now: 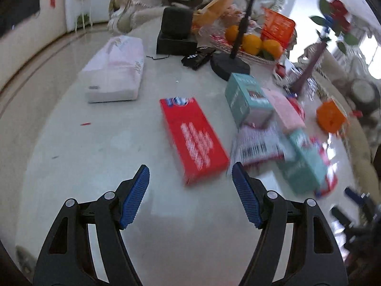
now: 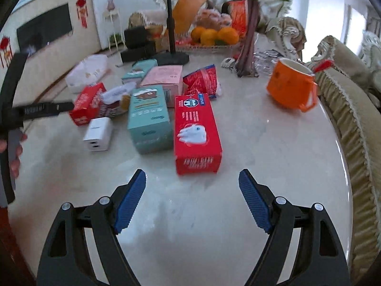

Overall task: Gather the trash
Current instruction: 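Move both open grippers back up to the table, then grasp the red toothpaste box with left gripper while right gripper grasps the red-white toothpaste box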

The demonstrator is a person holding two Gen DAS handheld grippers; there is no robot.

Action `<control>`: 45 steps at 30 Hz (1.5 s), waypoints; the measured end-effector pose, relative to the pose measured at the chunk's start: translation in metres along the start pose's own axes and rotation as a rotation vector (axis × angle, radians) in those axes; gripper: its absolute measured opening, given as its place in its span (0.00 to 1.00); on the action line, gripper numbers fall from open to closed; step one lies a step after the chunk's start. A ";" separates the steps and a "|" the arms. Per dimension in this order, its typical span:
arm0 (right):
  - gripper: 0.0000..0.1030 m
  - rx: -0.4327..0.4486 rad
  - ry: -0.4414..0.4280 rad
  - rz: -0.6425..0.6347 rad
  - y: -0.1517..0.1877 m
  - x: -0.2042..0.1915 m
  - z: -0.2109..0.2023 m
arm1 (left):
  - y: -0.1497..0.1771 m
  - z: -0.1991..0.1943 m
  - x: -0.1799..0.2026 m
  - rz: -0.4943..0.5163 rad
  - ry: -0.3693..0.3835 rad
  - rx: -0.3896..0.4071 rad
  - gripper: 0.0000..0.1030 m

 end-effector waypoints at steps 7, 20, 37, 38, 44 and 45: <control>0.74 -0.013 0.063 -0.064 -0.015 0.003 0.030 | -0.022 0.041 -0.010 -0.083 -0.048 -0.033 0.68; 0.72 -0.057 0.072 -0.086 -0.034 -0.004 0.067 | -0.033 0.065 -0.013 -0.032 -0.128 -0.053 0.68; 0.44 -0.014 -0.022 0.143 -0.011 0.023 -0.010 | 0.000 -0.009 0.004 0.098 -0.031 0.032 0.48; 0.44 -0.002 -0.023 0.146 -0.009 0.023 -0.020 | 0.004 -0.021 0.008 0.111 -0.020 0.044 0.48; 0.44 0.085 -0.069 0.151 0.015 0.007 -0.098 | 0.048 -0.097 0.039 0.196 0.072 0.101 0.48; 0.44 0.106 -0.084 0.143 0.027 0.000 -0.116 | 0.059 -0.108 0.045 0.216 0.086 0.106 0.48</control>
Point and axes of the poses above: each gripper's, at about its wrist camera, not at the fingertips, and z roughly the way its jaws point, x to its right, y to its underside, the point moved 8 cm from there along z, roughly the way its jaws point, and after that the axes turned 14 degrees about y, right-handed, at the moved point
